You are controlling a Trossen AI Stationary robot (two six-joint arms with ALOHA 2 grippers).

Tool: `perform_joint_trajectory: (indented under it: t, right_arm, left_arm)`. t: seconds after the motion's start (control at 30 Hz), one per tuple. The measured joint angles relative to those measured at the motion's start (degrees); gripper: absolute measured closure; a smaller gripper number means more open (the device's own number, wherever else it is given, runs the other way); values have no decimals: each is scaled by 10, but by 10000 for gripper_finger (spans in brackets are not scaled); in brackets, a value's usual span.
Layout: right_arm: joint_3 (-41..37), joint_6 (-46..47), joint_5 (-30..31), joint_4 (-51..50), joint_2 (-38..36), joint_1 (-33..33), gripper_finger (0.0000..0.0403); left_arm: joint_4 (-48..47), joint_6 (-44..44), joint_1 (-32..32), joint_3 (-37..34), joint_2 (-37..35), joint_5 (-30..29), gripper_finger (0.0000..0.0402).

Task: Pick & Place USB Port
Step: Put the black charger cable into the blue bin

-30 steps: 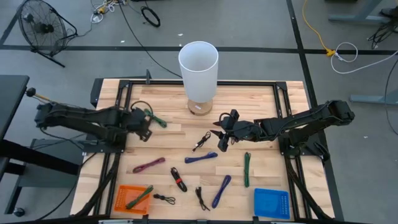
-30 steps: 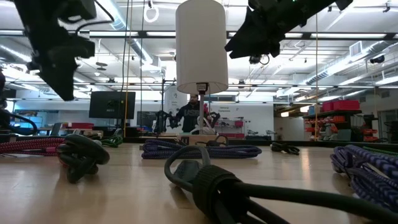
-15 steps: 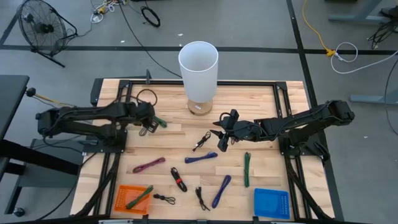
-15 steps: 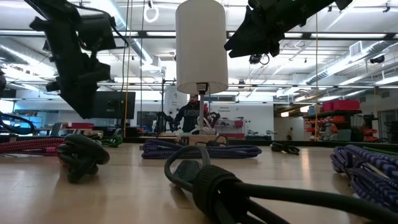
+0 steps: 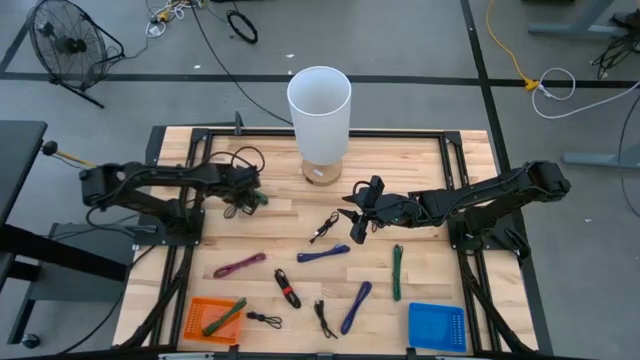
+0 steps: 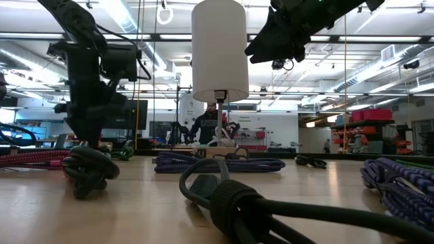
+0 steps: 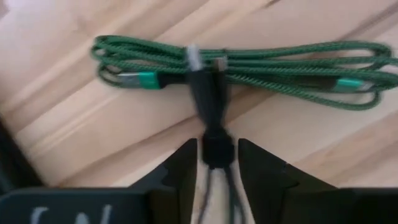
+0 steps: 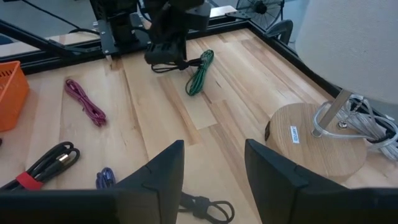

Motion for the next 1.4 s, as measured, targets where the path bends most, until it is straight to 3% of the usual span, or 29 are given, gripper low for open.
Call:
perform_joint_trajectory:
  t: [0.2, 0.37, 0.5, 0.63, 0.67, 0.93, 1.17, 1.3, 1.4]
  right_arm:
    - [0, 2, -1, -1, 0, 0, 234]
    - [0, 5, -20, -2, 0, 0, 234]
    - [0, 5, -20, -2, 0, 0, 234]
    - [0, 5, -20, -2, 0, 0, 234]
    - [0, 4, -20, -2, 0, 0, 234]
    - [0, 4, -19, -4, 0, 0, 234]
    - [0, 4, -19, -5, 0, 0, 234]
    - [0, 10, -23, -5, 0, 0, 234]
    - [0, 14, -28, -2, 0, 0, 234]
  left_arm:
    - [6, -13, 0, 0, 23, -7, 227]
    - [8, -13, 0, 0, 45, -14, 220]
    - [14, -1, 0, 2, 63, 14, 257]
    - [24, 25, -1, 3, 64, 26, 362]
    - [25, 27, -1, 2, 62, 26, 373]
    - [-3, 34, -20, 2, 34, 79, 373]
    - [-30, 42, -51, 53, -49, 97, 373]
    - [-4, 45, -89, 94, -103, 107, 373]
    - [79, 64, -133, 105, -134, 124, 373]
